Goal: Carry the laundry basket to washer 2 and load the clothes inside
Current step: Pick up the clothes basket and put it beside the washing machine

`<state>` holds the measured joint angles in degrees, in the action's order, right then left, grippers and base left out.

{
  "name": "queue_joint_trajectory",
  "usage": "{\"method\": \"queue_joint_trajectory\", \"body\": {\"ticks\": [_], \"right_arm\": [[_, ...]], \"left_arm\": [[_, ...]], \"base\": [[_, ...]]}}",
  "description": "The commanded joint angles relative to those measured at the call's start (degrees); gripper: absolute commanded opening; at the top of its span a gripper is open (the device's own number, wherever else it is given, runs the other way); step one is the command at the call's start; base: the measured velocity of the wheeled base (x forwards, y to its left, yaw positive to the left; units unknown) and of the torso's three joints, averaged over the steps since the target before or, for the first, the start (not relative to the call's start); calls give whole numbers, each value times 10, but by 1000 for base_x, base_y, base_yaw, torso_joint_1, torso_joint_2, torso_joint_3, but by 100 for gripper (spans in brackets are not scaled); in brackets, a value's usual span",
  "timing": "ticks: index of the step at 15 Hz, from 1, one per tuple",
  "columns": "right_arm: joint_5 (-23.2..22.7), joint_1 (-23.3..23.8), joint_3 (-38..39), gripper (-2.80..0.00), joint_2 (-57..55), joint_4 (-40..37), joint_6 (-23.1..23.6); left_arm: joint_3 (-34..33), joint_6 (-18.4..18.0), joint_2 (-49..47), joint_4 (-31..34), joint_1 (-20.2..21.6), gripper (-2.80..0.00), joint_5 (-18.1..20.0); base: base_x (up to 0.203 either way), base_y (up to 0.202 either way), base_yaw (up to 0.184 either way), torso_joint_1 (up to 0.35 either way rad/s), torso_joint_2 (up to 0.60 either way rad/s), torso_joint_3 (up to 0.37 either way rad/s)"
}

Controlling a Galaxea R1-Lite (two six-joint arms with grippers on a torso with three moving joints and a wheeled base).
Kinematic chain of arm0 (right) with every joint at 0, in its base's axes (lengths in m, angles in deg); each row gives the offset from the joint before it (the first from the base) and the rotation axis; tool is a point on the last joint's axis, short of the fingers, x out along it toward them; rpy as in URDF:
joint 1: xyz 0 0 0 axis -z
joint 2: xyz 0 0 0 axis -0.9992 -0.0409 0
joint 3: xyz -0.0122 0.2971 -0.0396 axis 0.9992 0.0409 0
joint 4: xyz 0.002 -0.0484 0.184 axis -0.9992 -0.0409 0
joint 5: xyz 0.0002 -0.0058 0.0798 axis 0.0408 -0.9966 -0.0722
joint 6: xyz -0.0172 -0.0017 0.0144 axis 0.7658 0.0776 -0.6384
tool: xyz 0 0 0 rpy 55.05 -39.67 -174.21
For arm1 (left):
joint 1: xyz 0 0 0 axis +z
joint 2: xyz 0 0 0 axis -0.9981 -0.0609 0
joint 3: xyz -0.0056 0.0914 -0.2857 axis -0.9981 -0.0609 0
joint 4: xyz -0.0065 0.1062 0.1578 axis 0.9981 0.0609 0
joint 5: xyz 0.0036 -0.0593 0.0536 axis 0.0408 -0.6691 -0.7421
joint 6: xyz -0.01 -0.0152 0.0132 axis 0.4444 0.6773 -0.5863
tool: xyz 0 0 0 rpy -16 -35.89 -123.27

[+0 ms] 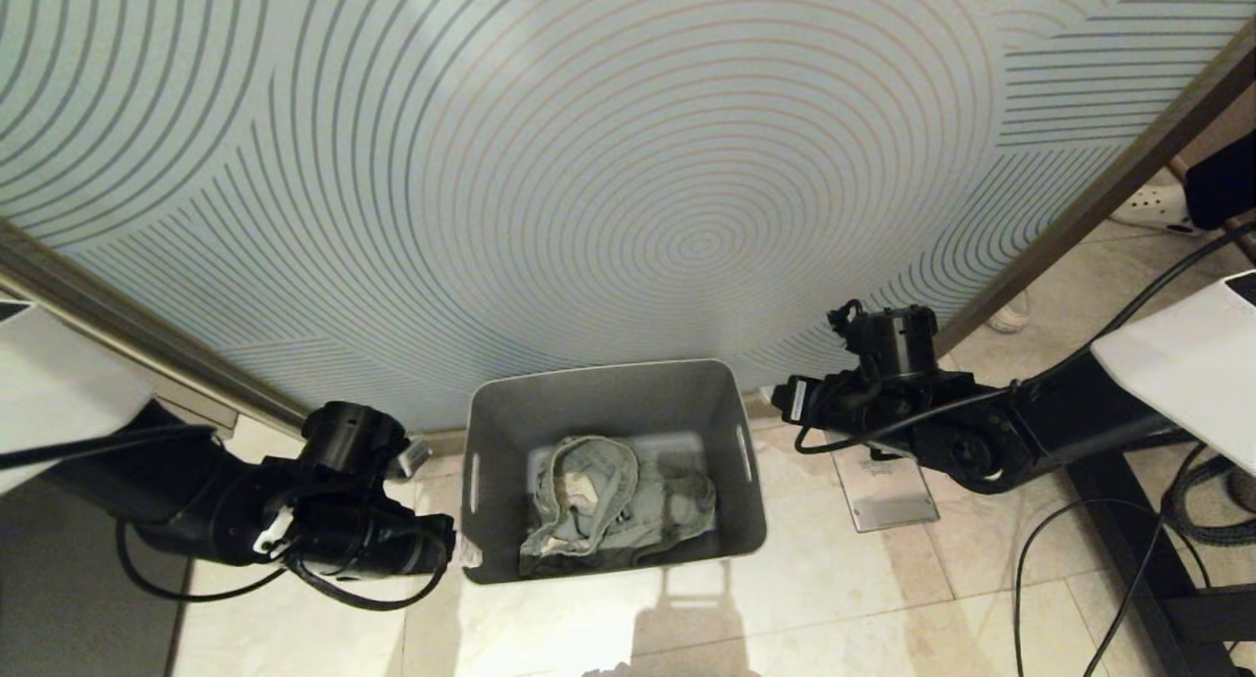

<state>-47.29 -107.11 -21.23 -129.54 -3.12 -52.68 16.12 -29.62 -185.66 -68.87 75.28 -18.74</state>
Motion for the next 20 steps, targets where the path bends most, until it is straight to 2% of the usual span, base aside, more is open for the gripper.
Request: {"method": "queue_joint_trajectory", "body": {"ticks": [1,3,6,10,16,20], "right_arm": [[0,-2,-18,0,-26,2,-2],[0,-7,-43,0,-58,2,-3],[-1,-13,-80,0,-99,1,-2],[-3,-26,-126,0,-116,-19,-7],[-14,-73,-226,0,-155,-113,-88],[-16,-93,-220,0,-156,-126,-96]], "left_arm": [[1,3,-18,-9,-3,0,0],[2,11,-42,-38,-13,0,0],[16,42,-79,-85,-31,0,-2],[49,52,-101,-89,-32,0,-11],[65,54,-118,-89,-32,0,-16],[65,54,-118,-88,-31,0,-17]], "base": [[0,0,0,0,0,0],[0,0,0,0,0,0],[0,0,0,0,0,0],[0,0,0,0,0,0],[0,0,0,0,0,0],[0,0,0,0,0,0]]}}
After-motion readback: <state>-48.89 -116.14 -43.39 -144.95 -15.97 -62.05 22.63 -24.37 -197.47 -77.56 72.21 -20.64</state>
